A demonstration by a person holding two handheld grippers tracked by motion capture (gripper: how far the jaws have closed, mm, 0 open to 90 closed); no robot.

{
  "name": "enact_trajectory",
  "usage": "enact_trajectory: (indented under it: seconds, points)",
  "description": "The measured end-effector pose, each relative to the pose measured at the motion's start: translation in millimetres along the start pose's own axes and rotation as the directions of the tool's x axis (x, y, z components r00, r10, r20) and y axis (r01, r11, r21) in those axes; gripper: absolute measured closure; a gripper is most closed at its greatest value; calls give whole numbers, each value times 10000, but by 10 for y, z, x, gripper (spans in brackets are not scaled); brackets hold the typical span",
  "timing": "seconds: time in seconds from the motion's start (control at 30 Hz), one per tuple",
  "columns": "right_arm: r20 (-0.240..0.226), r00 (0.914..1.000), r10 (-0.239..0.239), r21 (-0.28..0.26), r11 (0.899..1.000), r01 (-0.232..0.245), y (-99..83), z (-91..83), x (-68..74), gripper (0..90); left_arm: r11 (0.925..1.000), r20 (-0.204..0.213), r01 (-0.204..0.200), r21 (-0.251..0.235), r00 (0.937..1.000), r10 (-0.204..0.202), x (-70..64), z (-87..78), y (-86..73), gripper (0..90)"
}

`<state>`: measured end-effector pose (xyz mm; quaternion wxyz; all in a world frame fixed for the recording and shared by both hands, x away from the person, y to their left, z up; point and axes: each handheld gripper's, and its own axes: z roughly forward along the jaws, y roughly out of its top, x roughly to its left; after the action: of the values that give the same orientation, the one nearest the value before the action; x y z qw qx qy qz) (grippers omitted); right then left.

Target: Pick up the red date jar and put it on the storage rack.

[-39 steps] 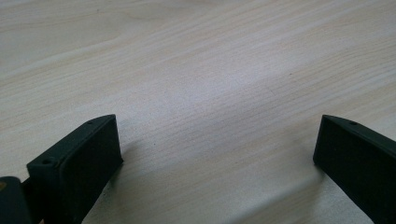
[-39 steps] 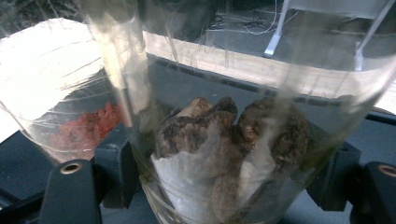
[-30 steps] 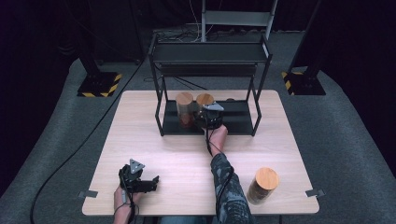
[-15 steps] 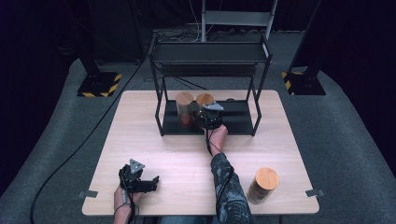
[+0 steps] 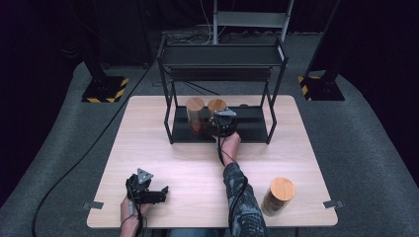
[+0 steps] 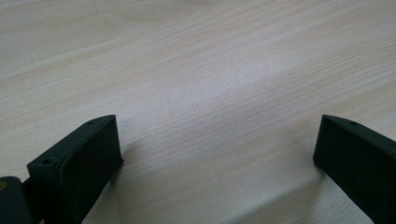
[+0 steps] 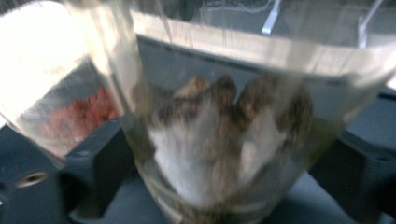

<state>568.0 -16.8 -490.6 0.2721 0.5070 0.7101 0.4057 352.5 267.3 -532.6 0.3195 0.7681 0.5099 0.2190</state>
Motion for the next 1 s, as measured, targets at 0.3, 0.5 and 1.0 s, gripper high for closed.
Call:
enact_trajectory:
  seconds: [0.3,0.5,1.0]
  points:
    - [-588,9972,466,994,9942,-406,-33,-168,22,0,10000,2,16,-2,10000,-16,-3,1,0,2]
    - [-1064,9926,585,1636,9857,-405,-97,-381,61,0,10000,13,38,-8,10000,-38,-3,2,1,2]
    - [-1632,9864,215,1739,9847,73,-545,-960,234,0,10000,30,-6,13,10000,6,-1,2,3,1]
